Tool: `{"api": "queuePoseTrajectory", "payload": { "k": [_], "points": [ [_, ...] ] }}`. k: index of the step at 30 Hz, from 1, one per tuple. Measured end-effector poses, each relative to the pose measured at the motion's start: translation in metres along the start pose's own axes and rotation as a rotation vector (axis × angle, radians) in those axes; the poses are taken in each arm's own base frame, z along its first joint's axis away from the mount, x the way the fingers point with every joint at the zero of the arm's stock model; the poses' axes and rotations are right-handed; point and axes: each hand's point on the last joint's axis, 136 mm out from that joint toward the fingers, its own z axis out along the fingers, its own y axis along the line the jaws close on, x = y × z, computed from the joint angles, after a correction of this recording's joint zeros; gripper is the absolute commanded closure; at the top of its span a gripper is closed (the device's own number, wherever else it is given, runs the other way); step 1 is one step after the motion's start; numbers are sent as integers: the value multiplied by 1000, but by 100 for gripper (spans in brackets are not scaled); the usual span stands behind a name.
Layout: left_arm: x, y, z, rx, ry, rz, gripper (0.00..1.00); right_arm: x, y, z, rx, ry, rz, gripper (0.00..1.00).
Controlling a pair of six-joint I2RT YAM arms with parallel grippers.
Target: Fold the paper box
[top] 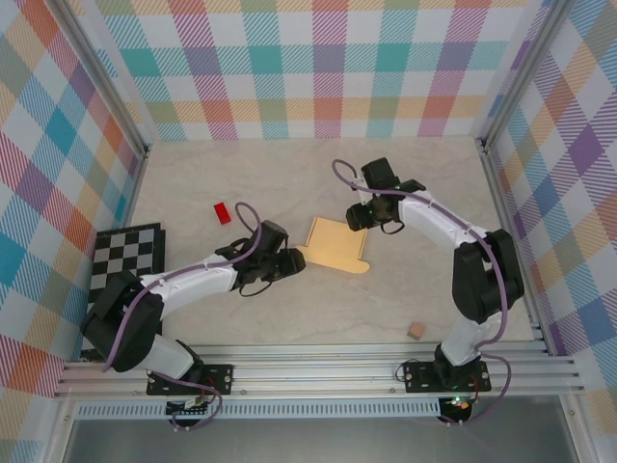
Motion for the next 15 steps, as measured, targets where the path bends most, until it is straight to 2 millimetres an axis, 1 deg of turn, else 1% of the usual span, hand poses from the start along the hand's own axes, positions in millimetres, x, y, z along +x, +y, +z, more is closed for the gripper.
{"api": "queuePoseTrajectory", "payload": {
  "k": [2, 3, 5, 7, 8, 10, 12, 13, 14, 15],
  "points": [
    [-6, -2, 0, 1, -31, 59, 48, -1, -1, 10, 2, 12, -12, 47],
    [-9, -3, 0, 4, -44, 87, 44, 1, -2, 13, 2, 22, -11, 45],
    [-15, -5, -1, 16, -64, 125, 38, 6, 0, 14, -6, 38, 15, 44],
    [-21, -7, -2, 20, -78, 155, 36, 12, 4, 10, -27, 42, 75, 40],
    [-27, -8, -2, 20, -88, 166, 34, 17, 6, 8, -41, 41, 113, 38],
    [-41, -12, 0, 26, -114, 187, 29, 34, 11, 1, -71, 43, 195, 34],
    [-57, -16, 6, 31, -134, 201, 26, 55, 16, -7, -102, 44, 281, 30],
    [-61, -17, 9, 35, -137, 205, 24, 62, 18, -9, -116, 45, 312, 28],
    [-66, -17, 14, 44, -140, 208, 19, 68, 21, -11, -132, 46, 350, 24],
    [-69, -15, 18, 52, -141, 207, 11, 72, 23, -12, -147, 46, 375, 21]
  ]
}}
